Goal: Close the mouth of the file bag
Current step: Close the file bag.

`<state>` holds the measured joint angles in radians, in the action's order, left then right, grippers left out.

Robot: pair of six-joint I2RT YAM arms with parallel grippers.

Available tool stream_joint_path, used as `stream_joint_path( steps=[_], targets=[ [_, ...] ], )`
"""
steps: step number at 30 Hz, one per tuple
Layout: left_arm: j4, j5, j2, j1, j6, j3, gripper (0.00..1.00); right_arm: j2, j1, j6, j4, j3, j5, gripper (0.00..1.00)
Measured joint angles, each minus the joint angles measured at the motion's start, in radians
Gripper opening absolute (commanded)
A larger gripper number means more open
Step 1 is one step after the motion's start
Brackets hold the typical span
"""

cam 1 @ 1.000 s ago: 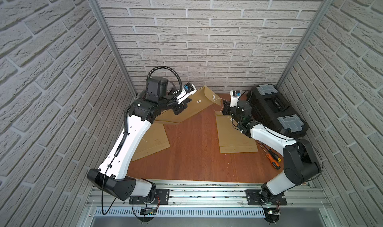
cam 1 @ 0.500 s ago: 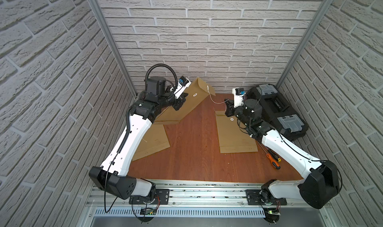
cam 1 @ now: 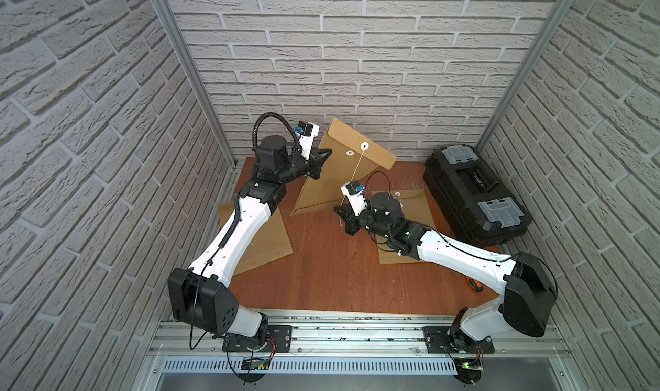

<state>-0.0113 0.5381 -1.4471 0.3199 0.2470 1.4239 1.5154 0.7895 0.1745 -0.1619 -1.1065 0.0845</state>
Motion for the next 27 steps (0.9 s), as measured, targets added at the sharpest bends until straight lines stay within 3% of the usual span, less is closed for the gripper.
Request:
stream_joint_path(
  steps=[8, 17, 27],
  targets=[
    [0.108, 0.098, 0.0, 0.0, 0.148, -0.029, 0.0, 0.009, 0.028, -0.029, 0.0, -0.032, -0.13, 0.03],
    [0.248, 0.142, -0.003, -0.01, 0.377, -0.111, 0.0, -0.04, 0.0, -0.043, 0.061, -0.068, -0.23, 0.12],
    [0.497, 0.139, -0.005, -0.012, 0.632, -0.193, 0.0, -0.135, -0.004, -0.055, 0.015, -0.03, -0.275, 0.02]
  ],
)
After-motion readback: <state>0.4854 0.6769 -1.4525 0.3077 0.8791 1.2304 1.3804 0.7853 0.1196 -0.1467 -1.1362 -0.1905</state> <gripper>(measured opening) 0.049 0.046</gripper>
